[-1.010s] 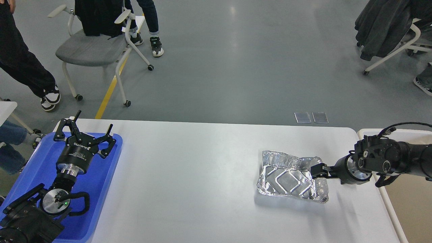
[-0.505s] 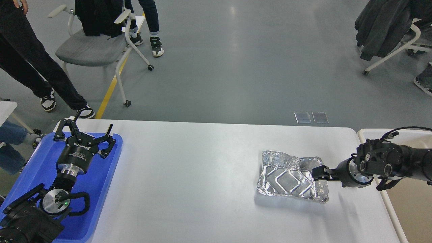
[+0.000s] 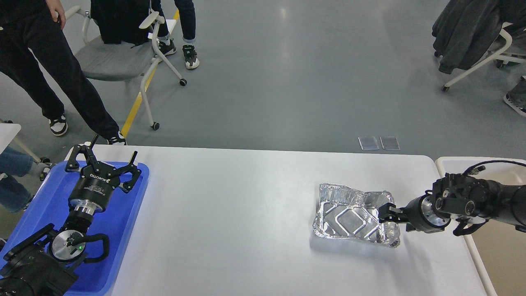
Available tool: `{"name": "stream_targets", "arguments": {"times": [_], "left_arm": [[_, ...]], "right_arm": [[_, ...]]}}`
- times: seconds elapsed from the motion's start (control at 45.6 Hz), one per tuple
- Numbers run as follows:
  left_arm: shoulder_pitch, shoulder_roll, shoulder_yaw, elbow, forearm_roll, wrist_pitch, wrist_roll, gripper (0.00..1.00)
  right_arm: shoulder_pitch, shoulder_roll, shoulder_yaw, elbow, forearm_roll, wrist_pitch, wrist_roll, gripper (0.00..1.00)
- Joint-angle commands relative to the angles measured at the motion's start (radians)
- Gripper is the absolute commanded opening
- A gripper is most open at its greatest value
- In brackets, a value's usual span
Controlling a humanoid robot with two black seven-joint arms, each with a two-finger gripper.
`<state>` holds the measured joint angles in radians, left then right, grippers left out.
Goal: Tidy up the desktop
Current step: 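Close the right gripper on the foil tray edge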
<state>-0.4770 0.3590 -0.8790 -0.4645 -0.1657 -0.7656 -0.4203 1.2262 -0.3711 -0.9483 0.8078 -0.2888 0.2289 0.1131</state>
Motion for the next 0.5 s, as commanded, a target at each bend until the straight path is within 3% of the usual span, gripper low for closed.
{"name": "stream_targets", "arguments": {"times": [0.0, 0.154, 0.483], "left_arm": [[0.0, 0.0, 0.0, 0.0, 0.0, 0.0, 0.0, 0.99], [0.0, 0.0, 0.0, 0.0, 0.0, 0.002, 0.0, 0.99], [0.0, 0.0, 0.0, 0.001, 0.0, 0.0, 0.0, 0.99]], "right_arm": [[-0.005, 0.001, 0.014, 0.008, 0.02, 0.009, 0.0, 0.34], [-0.001, -0.008, 0.016, 0.014, 0.022, 0.01, -0.001, 0.0], [0.036, -0.035, 0.014, 0.036, 0.036, 0.012, -0.001, 0.0]]}}
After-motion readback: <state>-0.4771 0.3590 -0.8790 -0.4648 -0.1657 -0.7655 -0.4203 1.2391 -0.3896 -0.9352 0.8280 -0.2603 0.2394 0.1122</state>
